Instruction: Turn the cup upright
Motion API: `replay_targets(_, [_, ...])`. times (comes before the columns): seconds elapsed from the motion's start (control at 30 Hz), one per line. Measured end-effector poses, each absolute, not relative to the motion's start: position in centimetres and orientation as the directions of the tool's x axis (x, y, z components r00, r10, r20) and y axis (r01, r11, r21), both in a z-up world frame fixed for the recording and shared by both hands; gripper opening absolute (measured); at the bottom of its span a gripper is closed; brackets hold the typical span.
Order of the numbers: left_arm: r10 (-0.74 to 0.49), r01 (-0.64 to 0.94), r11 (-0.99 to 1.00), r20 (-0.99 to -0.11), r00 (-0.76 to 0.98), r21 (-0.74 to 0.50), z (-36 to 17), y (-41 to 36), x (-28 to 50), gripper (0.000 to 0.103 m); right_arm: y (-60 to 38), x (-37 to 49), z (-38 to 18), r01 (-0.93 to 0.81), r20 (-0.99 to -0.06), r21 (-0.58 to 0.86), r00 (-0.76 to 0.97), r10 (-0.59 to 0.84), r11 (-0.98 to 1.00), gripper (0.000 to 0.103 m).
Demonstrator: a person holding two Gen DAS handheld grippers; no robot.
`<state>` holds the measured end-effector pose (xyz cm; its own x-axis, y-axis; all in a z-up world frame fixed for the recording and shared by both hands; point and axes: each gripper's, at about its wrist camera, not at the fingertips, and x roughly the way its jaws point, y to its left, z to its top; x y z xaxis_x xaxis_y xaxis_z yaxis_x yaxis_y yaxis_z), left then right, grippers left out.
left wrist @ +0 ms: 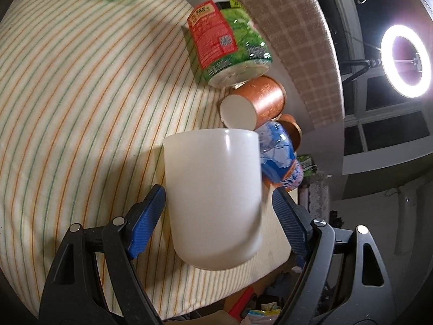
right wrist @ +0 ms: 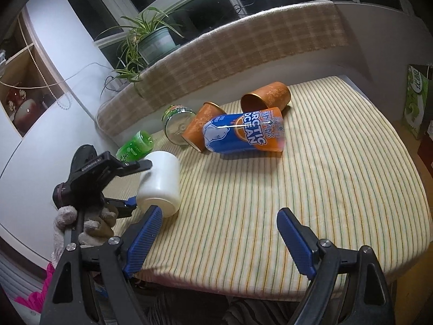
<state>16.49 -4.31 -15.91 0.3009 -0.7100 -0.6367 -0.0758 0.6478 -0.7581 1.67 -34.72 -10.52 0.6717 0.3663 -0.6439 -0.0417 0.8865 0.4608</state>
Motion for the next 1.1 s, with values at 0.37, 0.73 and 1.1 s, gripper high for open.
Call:
replay_targets(0.37, [-0.675,-0.041,0.69,-0.663,0.324,-0.722,-15.9,-5.1,16.6,0.077,-35.3,1.6,-10.7,-0.022,-0.644,0.468,0.676,0.358,0.884,0.089])
replay_targets(0.73, [-0.547,0.151,0.828,-0.718,0.431,-0.54,-13.0,-7.6,14.2,0.077,-34.9,1.8,-11.0,-0.018,-0.649,0.471,0.67,0.361,0.882,0.089])
replay_targets(1.1, [-0.443,0.279,0.897,-0.71,0.548,-0.344,-11.4,-9.0,11.1,0.076,-34.5,1.5,-10.8,-0.023,-0.648,0.47,0.67,0.362,0.883,0.089])
